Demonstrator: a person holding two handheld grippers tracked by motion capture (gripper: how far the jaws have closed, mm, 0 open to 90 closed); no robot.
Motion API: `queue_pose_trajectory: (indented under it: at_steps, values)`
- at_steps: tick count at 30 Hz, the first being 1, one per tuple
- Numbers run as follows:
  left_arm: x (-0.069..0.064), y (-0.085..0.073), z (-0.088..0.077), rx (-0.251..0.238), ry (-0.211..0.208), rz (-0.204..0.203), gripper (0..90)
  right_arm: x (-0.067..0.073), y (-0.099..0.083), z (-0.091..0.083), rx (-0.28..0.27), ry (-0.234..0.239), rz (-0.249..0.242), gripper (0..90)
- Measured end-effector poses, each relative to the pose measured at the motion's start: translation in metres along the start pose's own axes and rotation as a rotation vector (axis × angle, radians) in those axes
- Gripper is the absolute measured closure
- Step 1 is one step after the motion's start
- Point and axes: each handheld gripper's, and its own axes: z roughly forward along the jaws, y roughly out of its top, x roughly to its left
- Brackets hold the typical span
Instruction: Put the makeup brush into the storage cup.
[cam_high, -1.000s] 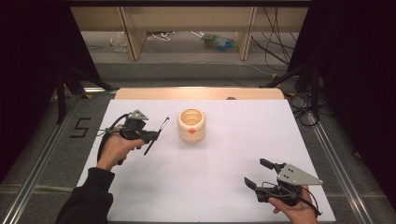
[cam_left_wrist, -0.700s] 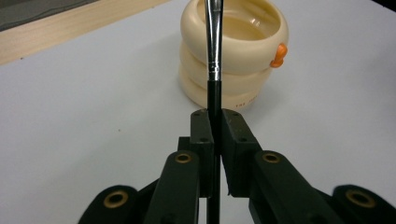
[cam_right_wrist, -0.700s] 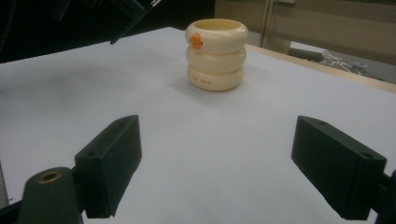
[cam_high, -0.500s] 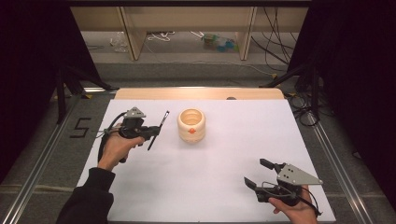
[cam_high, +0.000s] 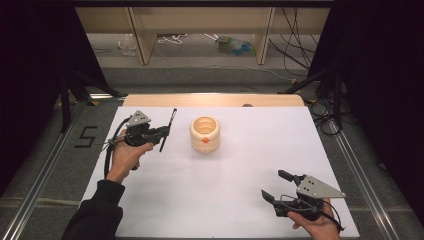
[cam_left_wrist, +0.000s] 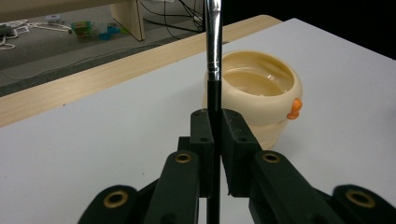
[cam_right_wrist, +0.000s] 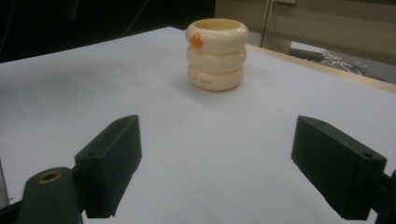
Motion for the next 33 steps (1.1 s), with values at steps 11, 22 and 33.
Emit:
queue_pose_trajectory:
  at_steps: [11, 22, 33]
  values:
    - [-0.001, 0.002, -0.001, -0.067, 0.021, -0.016, 83.5, 0.0, 0.0, 0.0, 0.0, 0.002, 0.0, 17.2]
    - [-0.008, 0.004, 0.002, -0.122, 0.019, -0.012, 83.6, 0.0, 0.0, 0.0, 0.0, 0.0, 0.0, 17.2]
    - [-0.013, 0.007, 0.006, -0.165, 0.025, -0.021, 83.5, 0.001, 0.0, -0.001, 0.018, 0.005, 0.018, 17.2]
